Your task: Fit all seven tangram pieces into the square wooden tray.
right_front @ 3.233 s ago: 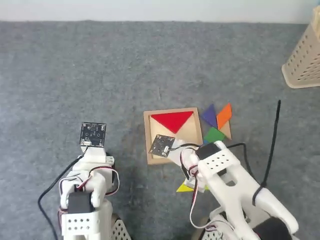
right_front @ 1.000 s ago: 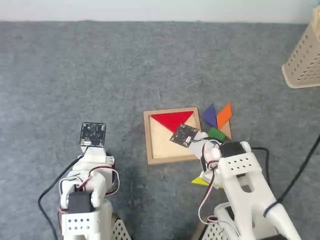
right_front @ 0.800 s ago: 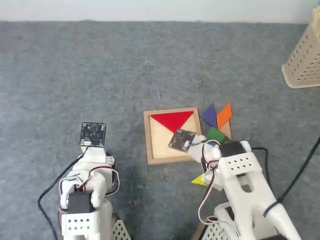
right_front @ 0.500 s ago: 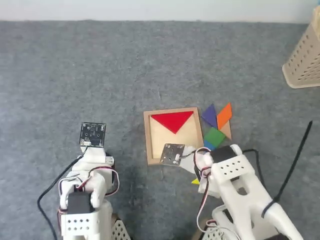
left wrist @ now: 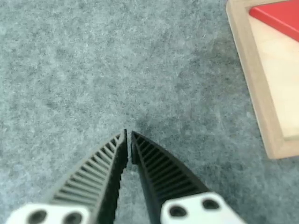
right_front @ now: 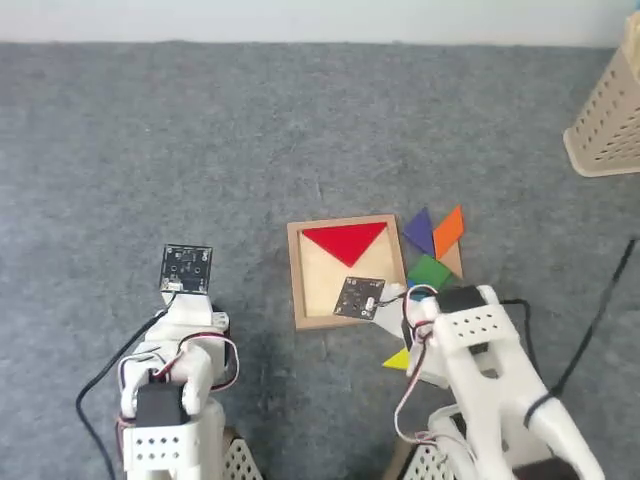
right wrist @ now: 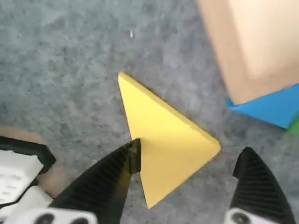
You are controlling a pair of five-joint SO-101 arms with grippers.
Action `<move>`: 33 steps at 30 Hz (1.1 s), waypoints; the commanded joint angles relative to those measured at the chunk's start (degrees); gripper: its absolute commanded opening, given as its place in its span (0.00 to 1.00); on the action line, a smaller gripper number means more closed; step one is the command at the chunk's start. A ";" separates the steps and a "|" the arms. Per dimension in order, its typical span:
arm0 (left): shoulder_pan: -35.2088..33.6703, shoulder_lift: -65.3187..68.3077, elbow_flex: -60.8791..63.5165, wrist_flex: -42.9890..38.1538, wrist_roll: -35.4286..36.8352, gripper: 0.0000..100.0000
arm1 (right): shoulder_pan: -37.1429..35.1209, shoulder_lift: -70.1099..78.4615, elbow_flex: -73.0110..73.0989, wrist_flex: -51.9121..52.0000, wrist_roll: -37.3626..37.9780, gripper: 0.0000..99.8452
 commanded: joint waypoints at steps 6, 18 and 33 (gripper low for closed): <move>0.18 -1.14 -0.57 0.35 -0.18 0.02 | 1.19 12.18 -4.48 -5.93 -2.02 0.33; 0.18 -1.14 -0.57 0.35 -0.18 0.02 | 0.75 14.02 -5.01 -6.81 -4.40 0.19; 0.18 -1.14 -0.57 0.35 -0.18 0.02 | -0.13 13.85 -6.07 -8.22 -11.60 0.19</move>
